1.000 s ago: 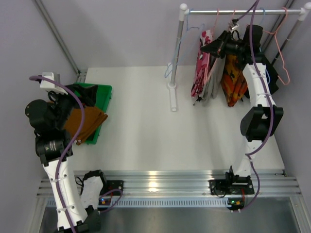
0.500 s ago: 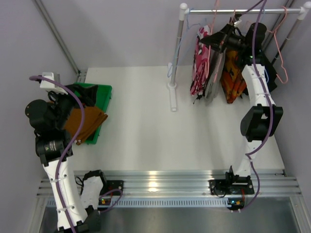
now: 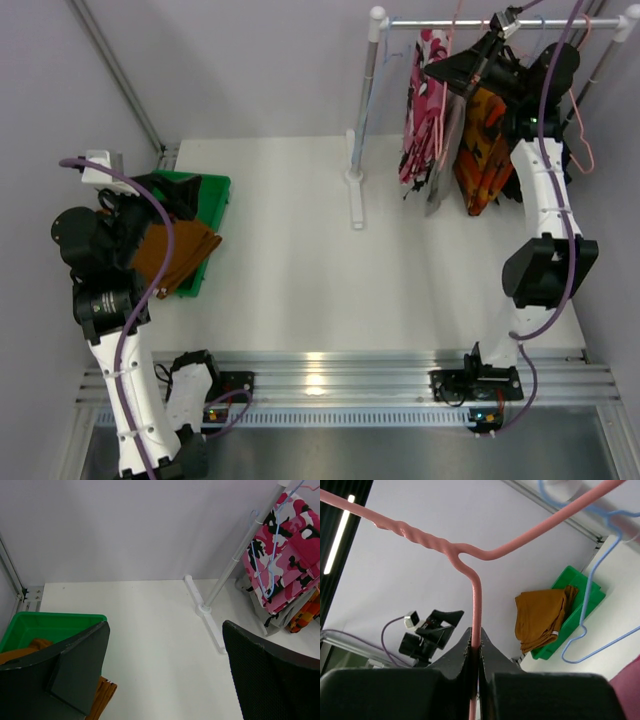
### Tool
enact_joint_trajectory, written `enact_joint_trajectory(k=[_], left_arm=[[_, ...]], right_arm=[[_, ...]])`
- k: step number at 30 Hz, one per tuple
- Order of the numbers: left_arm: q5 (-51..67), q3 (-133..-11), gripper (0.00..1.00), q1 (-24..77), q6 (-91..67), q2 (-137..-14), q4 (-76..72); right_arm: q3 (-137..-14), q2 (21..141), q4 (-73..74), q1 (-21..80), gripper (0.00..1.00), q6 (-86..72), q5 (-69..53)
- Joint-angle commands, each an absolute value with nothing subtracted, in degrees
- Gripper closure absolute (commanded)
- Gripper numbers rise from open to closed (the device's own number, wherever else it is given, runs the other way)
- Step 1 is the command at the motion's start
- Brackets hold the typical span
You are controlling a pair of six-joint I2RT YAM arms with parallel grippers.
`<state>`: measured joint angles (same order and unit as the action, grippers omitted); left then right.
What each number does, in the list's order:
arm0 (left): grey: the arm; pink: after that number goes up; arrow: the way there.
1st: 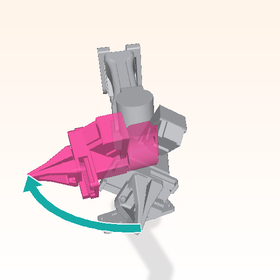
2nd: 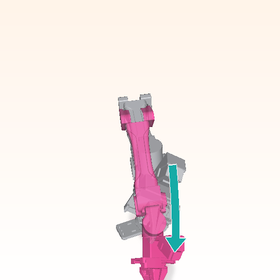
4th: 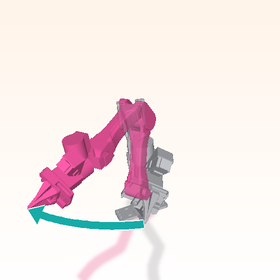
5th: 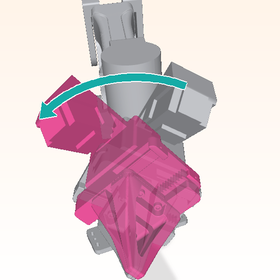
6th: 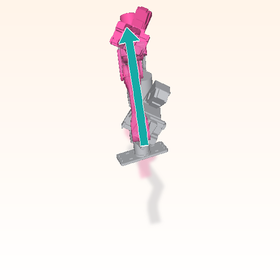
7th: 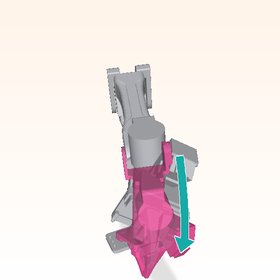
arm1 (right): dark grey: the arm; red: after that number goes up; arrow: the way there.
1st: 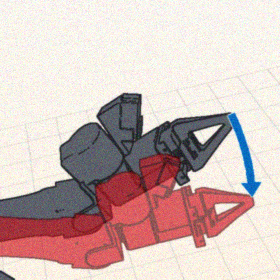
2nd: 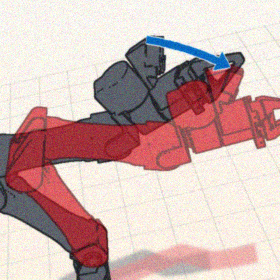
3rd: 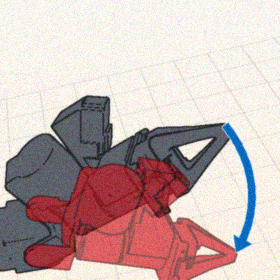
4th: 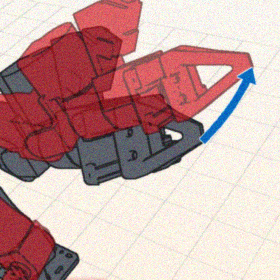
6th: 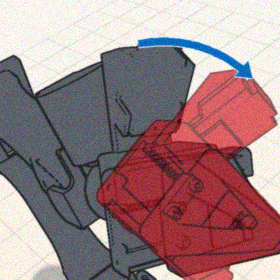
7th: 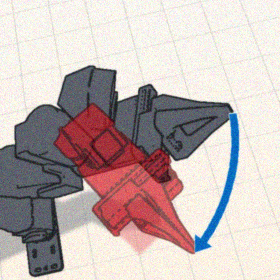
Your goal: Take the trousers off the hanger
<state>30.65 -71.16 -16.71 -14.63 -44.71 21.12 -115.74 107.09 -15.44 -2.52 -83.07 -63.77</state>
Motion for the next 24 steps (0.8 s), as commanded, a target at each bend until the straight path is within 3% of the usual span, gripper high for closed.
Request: enact_joint_trajectory(k=[1,17,24], left_arm=[[31.29,-72.6,0.01,-16.87,-15.2,-44.3,19.69],[31.38,-69.87,0.01,-16.87,-8.53,-39.12,23.29],[32.17,-67.85,0.01,-16.88,-7.74,-35.78,26.54]], right_arm=[[-115.32,96.52,-31.11,-2.73,1.0,-82.88,-64.6],[-78.67,72.17,-43.42,-2.73,1.0,-88.77,-73.82],[-67.86,54.79,-34.31,-2.73,1.0,-85.53,-78.56]])
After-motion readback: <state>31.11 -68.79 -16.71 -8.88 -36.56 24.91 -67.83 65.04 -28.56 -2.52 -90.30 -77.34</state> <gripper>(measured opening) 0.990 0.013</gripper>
